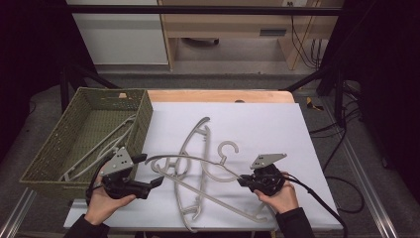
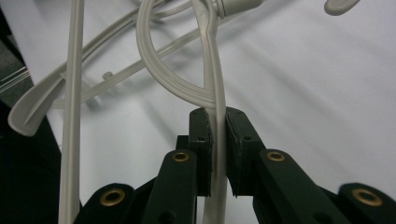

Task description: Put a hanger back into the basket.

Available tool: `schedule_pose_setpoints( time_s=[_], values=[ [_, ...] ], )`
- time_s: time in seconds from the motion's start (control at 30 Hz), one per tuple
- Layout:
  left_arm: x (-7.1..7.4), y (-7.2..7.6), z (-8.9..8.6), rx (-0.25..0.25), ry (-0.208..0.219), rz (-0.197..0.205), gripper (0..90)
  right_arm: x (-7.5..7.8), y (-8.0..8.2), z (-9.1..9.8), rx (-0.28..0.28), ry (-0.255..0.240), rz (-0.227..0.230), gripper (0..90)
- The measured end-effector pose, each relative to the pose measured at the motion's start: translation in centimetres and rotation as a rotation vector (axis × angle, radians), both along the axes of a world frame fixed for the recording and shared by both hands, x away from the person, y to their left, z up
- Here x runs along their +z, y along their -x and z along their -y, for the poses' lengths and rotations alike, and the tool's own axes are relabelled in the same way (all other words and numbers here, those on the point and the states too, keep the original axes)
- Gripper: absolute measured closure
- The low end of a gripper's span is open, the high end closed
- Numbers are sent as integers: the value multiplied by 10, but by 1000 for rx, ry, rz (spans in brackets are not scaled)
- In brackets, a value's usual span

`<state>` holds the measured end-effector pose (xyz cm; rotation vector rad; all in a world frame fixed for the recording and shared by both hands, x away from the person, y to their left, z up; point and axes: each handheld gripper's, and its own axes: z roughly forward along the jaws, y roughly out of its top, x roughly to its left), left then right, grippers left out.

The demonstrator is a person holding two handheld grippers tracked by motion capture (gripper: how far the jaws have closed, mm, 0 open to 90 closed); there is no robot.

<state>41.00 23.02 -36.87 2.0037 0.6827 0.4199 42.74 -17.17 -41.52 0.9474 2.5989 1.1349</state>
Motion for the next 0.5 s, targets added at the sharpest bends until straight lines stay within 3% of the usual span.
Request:
schedule_pose_setpoints(
  time_s=[0.27,0.3,0.37,0.4,0.43,0.5],
  values=[
    [2,-10,23,-67,-120,-16,79,10,1,-6,89,4,8,818],
    [1,-13,29,-84,-148,-22,98,11,1,-7,112,10,13,818],
    [0,-14,32,-88,-157,-26,106,11,2,-8,113,9,7,818],
    [-1,-17,37,-109,-191,-32,145,11,2,-9,136,14,10,818],
    [-1,-17,37,-109,-191,-32,162,11,2,-9,136,14,10,818],
    [-4,-19,44,-147,-243,-33,207,10,3,-11,160,15,3,818]
  ],
)
